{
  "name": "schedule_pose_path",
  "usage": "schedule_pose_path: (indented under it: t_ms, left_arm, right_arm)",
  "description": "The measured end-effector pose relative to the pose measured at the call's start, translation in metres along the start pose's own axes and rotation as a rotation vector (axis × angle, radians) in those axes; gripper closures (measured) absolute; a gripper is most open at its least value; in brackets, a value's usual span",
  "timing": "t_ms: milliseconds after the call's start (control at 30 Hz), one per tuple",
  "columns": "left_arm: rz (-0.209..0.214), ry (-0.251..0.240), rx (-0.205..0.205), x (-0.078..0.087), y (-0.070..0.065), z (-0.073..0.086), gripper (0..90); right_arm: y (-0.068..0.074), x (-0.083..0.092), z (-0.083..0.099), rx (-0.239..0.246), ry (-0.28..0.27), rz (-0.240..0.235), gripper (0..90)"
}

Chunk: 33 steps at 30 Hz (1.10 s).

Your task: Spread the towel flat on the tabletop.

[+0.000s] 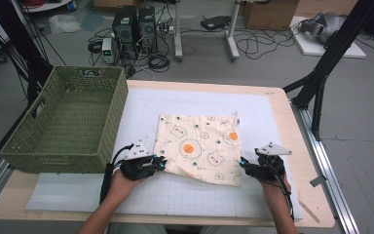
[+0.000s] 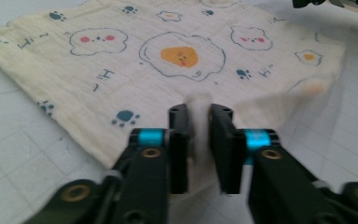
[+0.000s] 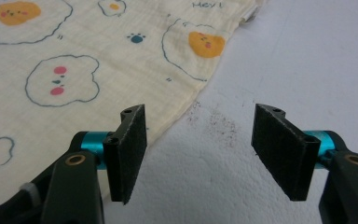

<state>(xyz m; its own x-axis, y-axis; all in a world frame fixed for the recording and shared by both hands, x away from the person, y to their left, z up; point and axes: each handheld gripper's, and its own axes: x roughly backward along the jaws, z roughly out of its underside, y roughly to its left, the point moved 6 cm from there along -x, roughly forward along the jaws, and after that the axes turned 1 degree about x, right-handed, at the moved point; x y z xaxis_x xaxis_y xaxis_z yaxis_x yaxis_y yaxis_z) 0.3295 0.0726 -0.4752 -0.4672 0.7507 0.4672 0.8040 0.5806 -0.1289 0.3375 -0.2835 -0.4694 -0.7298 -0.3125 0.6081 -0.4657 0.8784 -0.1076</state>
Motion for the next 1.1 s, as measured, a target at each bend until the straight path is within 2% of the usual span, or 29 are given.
schedule_pose_path:
  t_ms: [33, 67, 100, 200, 400, 433, 567, 633, 700, 800, 833, 867, 900, 933, 967, 1000, 1033, 1067, 1100]
  left_arm:
    - [-0.006, -0.003, 0.008, 0.003, -0.001, 0.001, 59.8]
    - [-0.017, -0.003, 0.024, 0.006, 0.0, 0.001, 59.8]
    - [-0.023, -0.005, 0.037, 0.008, 0.001, 0.0, 46.1]
    - [-0.058, -0.033, 0.051, 0.018, 0.006, -0.006, 41.3]
    - [-0.102, -0.091, 0.126, 0.027, 0.024, -0.013, 39.9]
    - [-0.11, -0.084, 0.138, 0.026, 0.026, -0.012, 39.9]
    - [-0.121, -0.072, 0.141, 0.024, 0.028, -0.01, 40.1]
    - [-0.127, -0.041, 0.145, 0.017, 0.029, -0.006, 40.2]
    - [-0.133, 0.001, 0.143, 0.009, 0.029, -0.001, 40.3]
    - [-0.159, 0.072, 0.125, -0.001, 0.028, 0.005, 43.7]
    - [-0.164, 0.075, 0.117, -0.002, 0.028, 0.004, 43.7]
    - [-0.164, 0.087, 0.102, -0.002, 0.026, 0.005, 48.9]
    - [-0.162, 0.097, 0.09, -0.003, 0.026, 0.005, 48.9]
    - [-0.161, 0.111, 0.085, -0.004, 0.024, 0.006, 64.0]
    - [-0.172, 0.141, 0.056, -0.006, 0.022, 0.007, 69.7]
    - [-0.19, 0.146, 0.03, -0.005, 0.022, 0.007, 77.3]
    - [-0.183, 0.151, 0.021, -0.005, 0.022, 0.007, 77.3]
    - [-0.176, 0.151, 0.031, -0.004, 0.021, 0.008, 86.4]
    - [-0.178, 0.151, 0.033, -0.002, 0.021, 0.008, 86.4]
  right_arm:
    - [0.001, 0.001, 0.001, 0.001, 0.006, -0.004, 36.0]
    - [0.001, 0.001, 0.001, 0.001, 0.006, -0.004, 36.0]
    - [0.002, 0.002, 0.002, 0.006, 0.009, -0.006, 37.1]
    - [0.006, 0.003, 0.004, 0.007, 0.016, -0.019, 39.3]
    - [0.018, 0.002, 0.007, 0.05, 0.056, -0.051, 46.9]
    - [0.022, 0.003, 0.008, 0.053, 0.057, -0.063, 47.7]
    - [0.025, 0.004, 0.008, 0.046, 0.052, -0.072, 47.6]
    - [0.027, 0.004, 0.009, 0.037, 0.057, -0.087, 48.1]
    - [0.03, 0.002, 0.01, 0.041, 0.075, -0.113, 52.4]
    - [0.034, -0.002, 0.013, 0.024, 0.108, -0.14, 59.6]
    - [0.034, -0.002, 0.013, 0.024, 0.108, -0.14, 59.6]
    - [0.035, -0.002, 0.014, -0.008, 0.115, -0.162, 66.4]
    - [0.035, -0.002, 0.014, -0.008, 0.115, -0.162, 66.4]
    - [0.036, -0.001, 0.014, -0.037, 0.127, -0.166, 72.4]
    - [0.036, -0.001, 0.013, -0.042, 0.139, -0.176, 80.3]
    - [0.038, 0.0, 0.013, -0.041, 0.143, -0.188, 85.0]
    - [0.038, 0.0, 0.013, -0.041, 0.143, -0.188, 85.0]
    - [0.041, 0.001, 0.013, -0.012, 0.145, -0.172, 86.3]
    - [0.041, 0.001, 0.013, -0.012, 0.145, -0.172, 86.3]
